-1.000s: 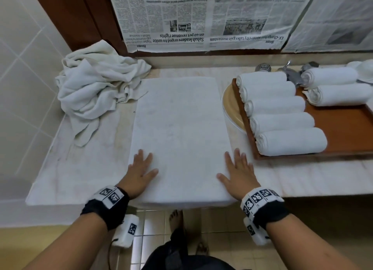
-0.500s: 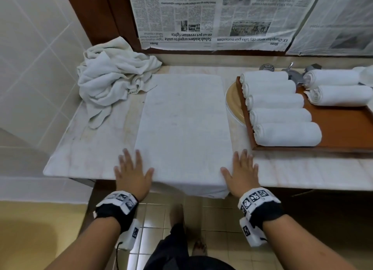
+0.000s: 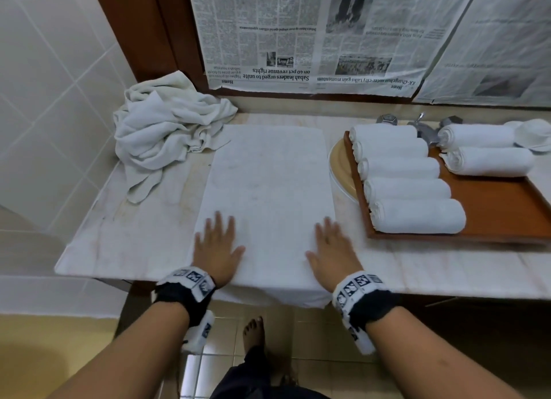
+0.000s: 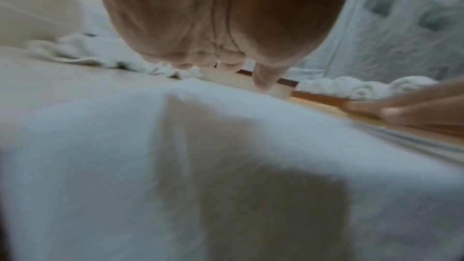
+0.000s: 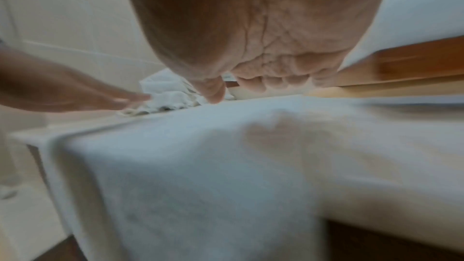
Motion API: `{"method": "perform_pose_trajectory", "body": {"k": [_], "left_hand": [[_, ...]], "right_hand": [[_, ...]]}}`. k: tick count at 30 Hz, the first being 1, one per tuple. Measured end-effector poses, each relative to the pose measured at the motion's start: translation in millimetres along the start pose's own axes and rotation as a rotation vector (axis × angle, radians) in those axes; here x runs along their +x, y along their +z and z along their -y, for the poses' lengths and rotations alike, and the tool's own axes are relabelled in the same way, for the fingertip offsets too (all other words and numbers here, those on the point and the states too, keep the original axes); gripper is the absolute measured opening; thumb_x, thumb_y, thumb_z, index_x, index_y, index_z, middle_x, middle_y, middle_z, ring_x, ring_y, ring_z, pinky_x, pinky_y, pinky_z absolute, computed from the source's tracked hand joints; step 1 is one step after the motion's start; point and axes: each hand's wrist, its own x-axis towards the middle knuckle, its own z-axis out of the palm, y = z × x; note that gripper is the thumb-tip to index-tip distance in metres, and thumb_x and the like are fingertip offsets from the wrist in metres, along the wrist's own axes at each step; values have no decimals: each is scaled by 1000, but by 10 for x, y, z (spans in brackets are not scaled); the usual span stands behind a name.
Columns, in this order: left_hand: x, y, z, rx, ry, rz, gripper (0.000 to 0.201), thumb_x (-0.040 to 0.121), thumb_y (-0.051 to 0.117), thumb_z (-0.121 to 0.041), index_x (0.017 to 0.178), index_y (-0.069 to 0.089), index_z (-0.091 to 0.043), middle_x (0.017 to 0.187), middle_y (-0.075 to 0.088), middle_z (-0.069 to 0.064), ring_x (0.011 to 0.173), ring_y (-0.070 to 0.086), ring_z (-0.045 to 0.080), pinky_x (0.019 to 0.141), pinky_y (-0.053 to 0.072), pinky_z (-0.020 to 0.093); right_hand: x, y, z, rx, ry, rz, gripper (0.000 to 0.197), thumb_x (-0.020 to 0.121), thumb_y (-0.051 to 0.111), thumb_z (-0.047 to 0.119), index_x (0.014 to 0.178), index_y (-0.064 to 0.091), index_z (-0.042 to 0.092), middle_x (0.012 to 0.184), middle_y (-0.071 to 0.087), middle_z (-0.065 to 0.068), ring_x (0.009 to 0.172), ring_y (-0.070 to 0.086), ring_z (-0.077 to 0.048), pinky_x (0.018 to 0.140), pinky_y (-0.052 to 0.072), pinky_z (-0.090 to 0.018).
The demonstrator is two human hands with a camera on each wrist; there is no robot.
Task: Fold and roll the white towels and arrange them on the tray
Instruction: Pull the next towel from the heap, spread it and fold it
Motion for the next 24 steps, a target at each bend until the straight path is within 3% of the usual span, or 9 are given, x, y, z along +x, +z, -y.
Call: {"method": "perform_pose_trajectory", "body": {"k": [2,4,7,11,14,17,19,22,24], "left_hand": [[69,-60,-330,-27,166,32,68,104,29,-47,156,-9,-24,161,-24,3,150,-15,26,120,-3,49],[172,-44,-356,-47,206,154,66,105,29,-46,157,-4,-25,162,-22,3,150,-15,25,120,-2,48],[329,-5,172,39,50,240,73,102,31,-52,157,-9,-25,161,-25,7,150,-13,30,119,6,51],[389,-99,718,-18,-241,76,80,99,34,-56,157,-10,-22,159,-26,16,150,-11,36,120,9,50],[511,-143,342,-28,-69,10,84,96,33,-58,156,-9,-17,157,-29,19,149,-12,38,120,10,48],[650,-145,-52,-23,227,153,78,96,30,-60,157,-6,-27,159,-28,7,148,-20,30,119,-1,47],[803,-168,72,36,258,258,80,93,29,-68,156,-7,-34,159,-28,-1,149,-21,27,119,-4,48],[1021,-278,631,62,-4,194,94,75,14,-83,153,-14,-38,159,-29,-1,149,-17,30,118,1,52],[1124,-391,855,51,-194,104,92,86,22,-80,155,-14,-31,160,-28,7,149,-16,34,120,2,53]], "right_hand": [[69,6,309,28,-156,70,69,106,32,42,159,-3,13,163,-21,-8,152,-14,-26,124,2,-42],[138,66,362,14,-205,153,68,106,31,42,159,-2,14,164,-19,-5,152,-13,-24,124,3,-42],[226,59,3,-37,-71,169,70,105,29,44,158,-9,20,162,-26,0,152,-13,-22,123,2,-46],[419,-111,-238,32,178,62,74,104,31,46,158,-7,13,164,-19,-9,153,-9,-29,123,8,-48],[592,-190,235,79,6,-7,73,104,37,40,159,-6,16,164,-20,-8,152,-13,-29,123,5,-44],[777,-100,584,45,-176,105,71,104,38,42,159,-1,21,163,-23,-4,152,-16,-26,122,1,-43],[919,-64,437,18,-121,158,72,104,36,47,159,-4,25,162,-25,-1,152,-15,-25,122,1,-46],[1088,-200,-9,30,92,115,76,102,35,52,158,-10,27,162,-27,-2,152,-14,-27,122,5,-49],[1188,-350,-136,85,205,37,77,102,38,47,158,-9,21,164,-20,-8,153,-10,-29,123,8,-48]]}}
